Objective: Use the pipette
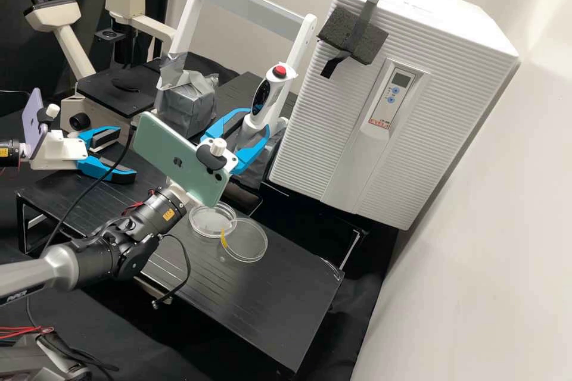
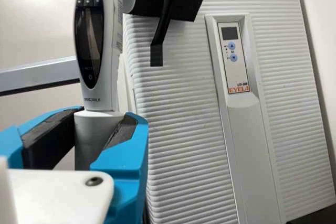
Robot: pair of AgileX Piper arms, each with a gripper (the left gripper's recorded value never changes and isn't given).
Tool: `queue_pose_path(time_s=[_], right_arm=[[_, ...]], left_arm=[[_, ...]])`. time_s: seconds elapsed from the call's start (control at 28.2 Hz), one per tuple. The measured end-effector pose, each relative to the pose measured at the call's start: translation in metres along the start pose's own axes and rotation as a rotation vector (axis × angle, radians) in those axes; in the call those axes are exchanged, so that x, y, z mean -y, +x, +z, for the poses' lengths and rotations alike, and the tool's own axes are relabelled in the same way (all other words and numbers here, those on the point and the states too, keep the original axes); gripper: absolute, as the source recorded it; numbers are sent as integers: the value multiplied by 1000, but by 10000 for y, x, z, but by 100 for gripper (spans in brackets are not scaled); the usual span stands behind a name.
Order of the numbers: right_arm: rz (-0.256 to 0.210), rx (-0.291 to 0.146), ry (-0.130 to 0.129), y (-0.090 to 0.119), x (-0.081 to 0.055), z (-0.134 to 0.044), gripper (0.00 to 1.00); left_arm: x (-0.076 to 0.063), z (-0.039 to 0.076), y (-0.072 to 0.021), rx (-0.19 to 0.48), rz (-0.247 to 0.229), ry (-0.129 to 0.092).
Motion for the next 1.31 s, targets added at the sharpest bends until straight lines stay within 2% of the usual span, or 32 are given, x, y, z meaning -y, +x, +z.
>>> queue_pose_path(time_s=[0.14, 0.25, 0.32, 0.46, 0.57, 0.85, 1.31], right_arm=[[-12, -4, -29, -10, -28, 14, 0], [-19, 7, -52, -48, -34, 56, 0], [-23, 26, -57, -73, -43, 108, 0], [-15, 46, -53, -89, -71, 150, 0], [-7, 44, -54, -100, -92, 143, 0], [-3, 38, -56, -108, -98, 128, 0], [-15, 18, -49, -116, -76, 86, 0]], left_arm=[[20, 0, 6, 1, -5, -5], [32, -3, 10, 1, -6, -8], [23, 9, 20, 5, -2, -8], [0, 62, 50, 29, 6, 0], [7, 110, 60, 60, -4, 19], [13, 128, 60, 70, -10, -15], [15, 133, 60, 75, -12, -26]])
